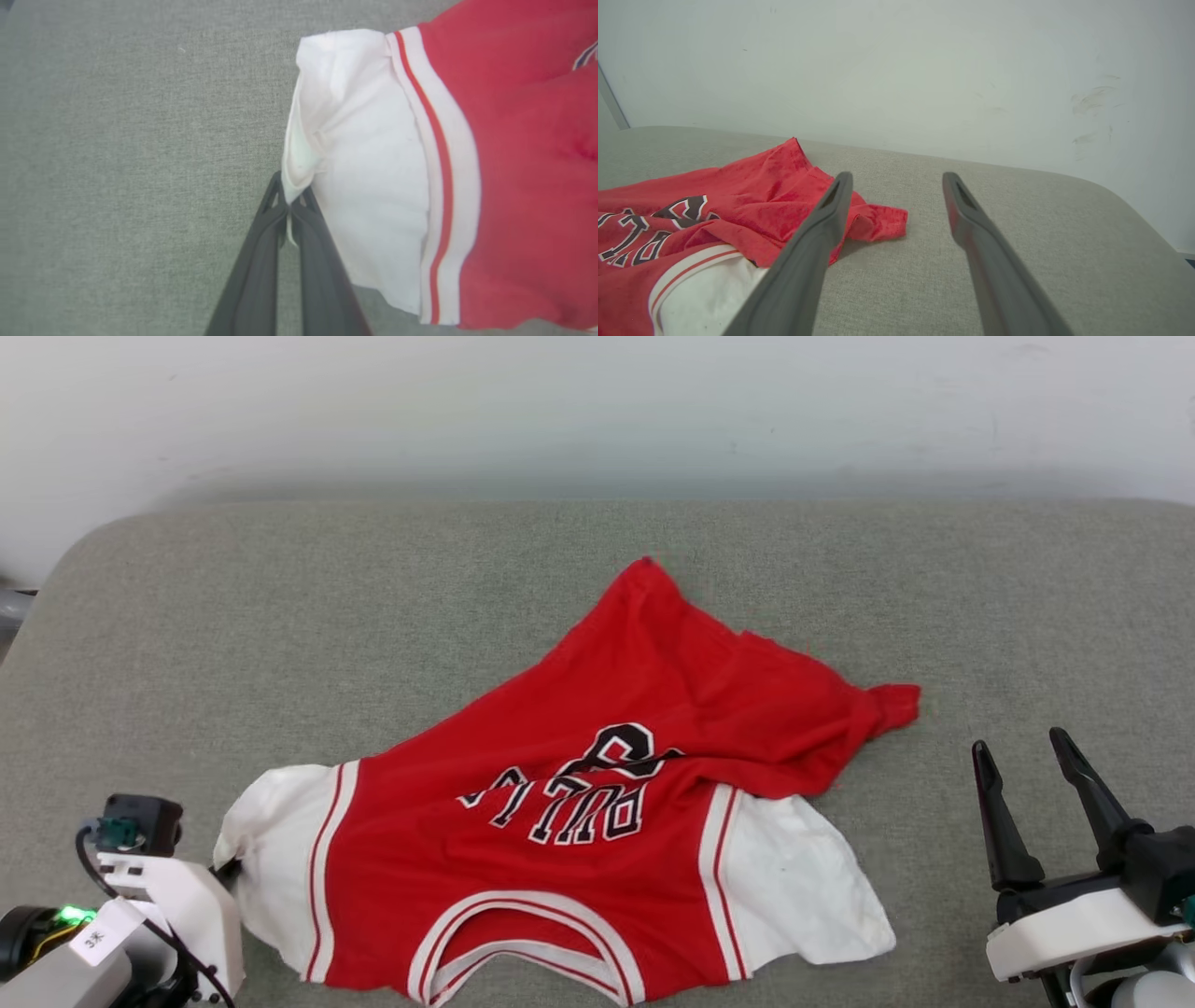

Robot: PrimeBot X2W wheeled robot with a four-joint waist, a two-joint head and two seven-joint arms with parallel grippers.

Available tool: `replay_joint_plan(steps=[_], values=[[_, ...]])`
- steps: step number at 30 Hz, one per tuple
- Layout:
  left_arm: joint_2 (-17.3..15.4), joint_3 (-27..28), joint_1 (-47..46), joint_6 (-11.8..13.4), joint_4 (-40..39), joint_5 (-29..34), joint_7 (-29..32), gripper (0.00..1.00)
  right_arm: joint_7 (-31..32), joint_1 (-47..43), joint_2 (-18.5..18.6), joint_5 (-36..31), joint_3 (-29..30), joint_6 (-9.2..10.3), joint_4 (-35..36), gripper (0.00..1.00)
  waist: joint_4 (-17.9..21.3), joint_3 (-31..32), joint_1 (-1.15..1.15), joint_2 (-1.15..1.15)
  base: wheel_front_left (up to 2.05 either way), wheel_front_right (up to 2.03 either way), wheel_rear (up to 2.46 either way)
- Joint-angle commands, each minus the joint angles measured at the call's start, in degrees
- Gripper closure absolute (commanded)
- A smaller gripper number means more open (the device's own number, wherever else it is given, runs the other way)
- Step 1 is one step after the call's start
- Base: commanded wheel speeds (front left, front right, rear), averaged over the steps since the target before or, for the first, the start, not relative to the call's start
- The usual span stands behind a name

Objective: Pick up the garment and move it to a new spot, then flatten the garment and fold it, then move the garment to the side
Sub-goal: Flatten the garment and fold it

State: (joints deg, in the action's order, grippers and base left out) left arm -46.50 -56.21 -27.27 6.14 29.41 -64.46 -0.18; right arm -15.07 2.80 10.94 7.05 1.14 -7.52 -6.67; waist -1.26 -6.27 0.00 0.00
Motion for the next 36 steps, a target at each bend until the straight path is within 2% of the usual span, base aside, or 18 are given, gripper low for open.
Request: replay_joint_plan(steps=[1,6,7,8,11,12,13,20,24,28,33,36], values=[[0.3,0.2,0.9,0.2,1.0,-0.5,-0.2,1.0,-0.1,-0.5,0.3,-0.2,0.1,0.06,-0.1,0.0,0.0,-0.1,0.0,0.0,0.0,0.0,0.0],[2.7,0.1,1.3,-0.3,4.9,-0.3,-2.5,1.0,-0.1,-0.5,0.6,-0.4,0.2,0.06,-0.6,0.0,-0.1,0.3,0.0,0.0,0.0,0.0,0.0],[3.3,0.1,1.2,-0.3,5.3,0.1,-3.3,0.54,-0.1,-0.4,0.7,-0.3,0.3,0.06,-0.8,0.0,-0.3,0.6,0.0,0.0,0.0,0.0,0.0],[3.8,0.1,0.8,0.1,5.6,0.7,-4.5,0.0,-0.1,-0.2,0.9,-0.3,0.3,0.06,-0.8,0.0,-0.4,0.9,0.0,0.0,0.0,0.0,0.0],[4.9,0.7,0.1,1.6,6.1,2.4,-9.3,0.0,-0.1,0.7,1.7,0.3,0.3,0.06,-0.7,0.0,-0.8,2.1,0.0,0.0,0.0,0.0,0.0],[5.6,1.8,0.1,4.2,4.9,4.5,-13.4,0.0,0.0,1.8,3.1,0.6,0.4,0.06,0.0,0.0,-1.4,3.3,0.0,0.0,0.0,0.0,0.0],[6.2,4.0,1.3,7.1,2.0,7.2,-14.8,0.0,0.8,3.4,5.1,1.0,0.1,0.06,1.2,0.0,-2.0,4.2,0.0,0.0,0.0,0.0,0.0],[7.9,15.9,7.9,16.0,-12.1,20.2,-15.0,0.0,6.2,7.5,11.1,3.7,-4.8,0.06,5.5,0.0,-3.0,5.1,0.0,0.0,0.0,0.0,0.0],[11.2,23.0,13.7,19.6,-19.3,28.3,-15.0,0.0,12.5,8.9,14.7,6.9,-10.7,0.06,7.5,0.0,-3.3,5.2,0.0,0.0,0.0,0.0,0.0],[15.3,28.4,19.2,20.9,-23.9,35.4,-15.0,0.0,21.3,9.9,19.3,12.2,-18.1,0.06,9.6,0.0,-3.5,5.0,0.0,0.0,0.0,0.0,0.0],[19.4,33.4,24.0,20.1,-27.8,42.1,-15.0,0.0,33.8,11.0,26.3,20.7,-27.2,0.06,12.5,0.0,-3.8,4.1,0.0,0.0,0.0,0.0,0.0],[21.7,35.9,25.9,19.0,-29.4,45.1,-15.0,0.0,40.4,11.8,29.6,25.7,-30.6,0.07,13.7,0.0,-4.2,3.3,0.0,0.0,0.0,0.0,0.0]])
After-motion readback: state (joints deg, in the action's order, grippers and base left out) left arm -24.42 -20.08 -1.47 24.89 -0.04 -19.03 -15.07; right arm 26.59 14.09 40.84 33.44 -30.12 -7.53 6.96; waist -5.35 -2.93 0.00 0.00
